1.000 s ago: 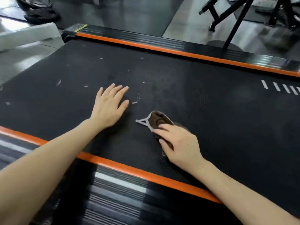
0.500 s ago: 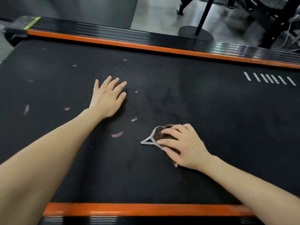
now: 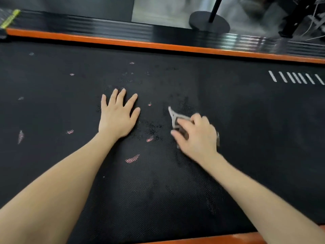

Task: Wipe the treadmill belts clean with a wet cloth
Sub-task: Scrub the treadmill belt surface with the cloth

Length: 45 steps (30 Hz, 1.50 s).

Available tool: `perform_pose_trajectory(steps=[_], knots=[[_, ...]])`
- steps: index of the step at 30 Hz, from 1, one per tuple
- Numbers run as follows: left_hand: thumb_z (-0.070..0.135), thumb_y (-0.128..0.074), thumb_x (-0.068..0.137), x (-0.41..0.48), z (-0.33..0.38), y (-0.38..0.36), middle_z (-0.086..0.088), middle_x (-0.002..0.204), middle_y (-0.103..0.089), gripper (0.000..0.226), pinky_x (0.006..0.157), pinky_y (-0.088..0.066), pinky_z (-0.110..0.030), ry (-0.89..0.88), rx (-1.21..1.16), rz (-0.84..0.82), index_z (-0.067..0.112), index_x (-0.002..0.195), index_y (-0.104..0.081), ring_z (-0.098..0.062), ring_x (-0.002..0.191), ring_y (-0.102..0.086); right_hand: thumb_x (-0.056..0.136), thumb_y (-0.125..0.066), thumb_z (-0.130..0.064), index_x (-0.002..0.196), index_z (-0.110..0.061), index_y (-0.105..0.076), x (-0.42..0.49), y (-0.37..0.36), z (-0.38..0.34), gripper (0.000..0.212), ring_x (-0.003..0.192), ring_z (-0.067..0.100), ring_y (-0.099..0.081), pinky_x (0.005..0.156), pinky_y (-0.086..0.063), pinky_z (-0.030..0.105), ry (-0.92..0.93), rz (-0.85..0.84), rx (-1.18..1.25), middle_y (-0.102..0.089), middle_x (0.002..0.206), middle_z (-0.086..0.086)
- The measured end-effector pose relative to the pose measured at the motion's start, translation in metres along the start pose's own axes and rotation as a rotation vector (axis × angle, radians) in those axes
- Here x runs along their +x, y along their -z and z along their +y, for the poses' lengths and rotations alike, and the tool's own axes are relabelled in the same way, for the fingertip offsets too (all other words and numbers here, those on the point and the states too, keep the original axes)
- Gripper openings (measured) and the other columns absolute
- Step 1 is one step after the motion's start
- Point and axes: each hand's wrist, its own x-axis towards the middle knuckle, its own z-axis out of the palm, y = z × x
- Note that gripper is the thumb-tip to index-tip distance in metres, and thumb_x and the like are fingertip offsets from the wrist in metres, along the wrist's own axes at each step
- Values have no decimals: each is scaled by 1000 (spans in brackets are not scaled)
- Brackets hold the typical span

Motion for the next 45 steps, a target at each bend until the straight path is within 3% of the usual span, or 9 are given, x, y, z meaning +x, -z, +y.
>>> perform_pose_trajectory(steps=[3,7,12,22,28,32,38,41,45], knots=[[48,-24,98,0,-1,0,-11,156,-20,54,116,-1,-51,12,-19,-3,29,148,-27,-29,145,-8,82,-54,-56,101,-22,-70,-48,16,-4,42,73,23,-50,55,-44,33,158,-53,51,-54,88,4],[50,-21,97,1,0,-1,-12,155,-23,55,116,-3,-52,11,-18,7,29,147,-30,-30,144,-11,84,-57,-50,93,-23,-71,4,-1,10,31,72,24,-49,55,-43,35,282,8,44,-54,85,3],[59,-5,86,3,1,4,-11,155,-23,71,116,-1,-53,32,-32,-32,31,146,-31,-29,145,-9,84,-58,-46,91,-23,-71,97,-35,18,27,69,26,-48,52,-45,36,-2,80,-42,-51,83,4],[51,-17,97,65,5,-2,-7,158,-13,56,112,1,-62,125,-7,-53,34,149,-21,-32,145,-1,85,-60,-42,90,-22,-72,145,-54,35,24,72,26,-48,53,-38,32,-18,136,-27,-52,84,4],[49,-26,97,67,4,-10,-9,156,-22,52,112,-4,-61,111,-18,48,32,146,-30,-34,144,-9,92,-51,-44,110,-24,-67,196,-65,45,31,96,26,-48,70,-34,35,-87,54,-73,-53,106,4],[48,-23,97,66,6,-7,-8,157,-19,53,112,-2,-60,115,-23,34,33,147,-27,-33,145,-6,95,-47,-44,110,-21,-65,192,-60,32,33,98,30,-47,70,-34,36,-169,-7,-100,-50,110,8],[49,-21,97,66,6,-5,-7,158,-16,54,113,0,-59,120,-27,18,35,148,-24,-32,145,-3,87,-49,-45,105,-22,-69,62,-23,-1,35,71,22,-48,53,-39,31,200,-28,88,-53,86,3],[49,-22,96,66,6,-5,-7,158,-16,53,113,-1,-59,120,-24,19,35,148,-24,-32,145,-3,87,-52,-44,102,-24,-72,83,-28,19,33,71,21,-48,54,-42,31,347,-24,82,-53,85,3],[48,-23,97,66,6,-7,-7,158,-17,53,113,-2,-58,119,-29,20,35,148,-25,-31,145,-4,87,-58,-42,101,-23,-72,185,-55,56,28,80,30,-48,63,-48,43,45,85,-5,-50,92,8]])
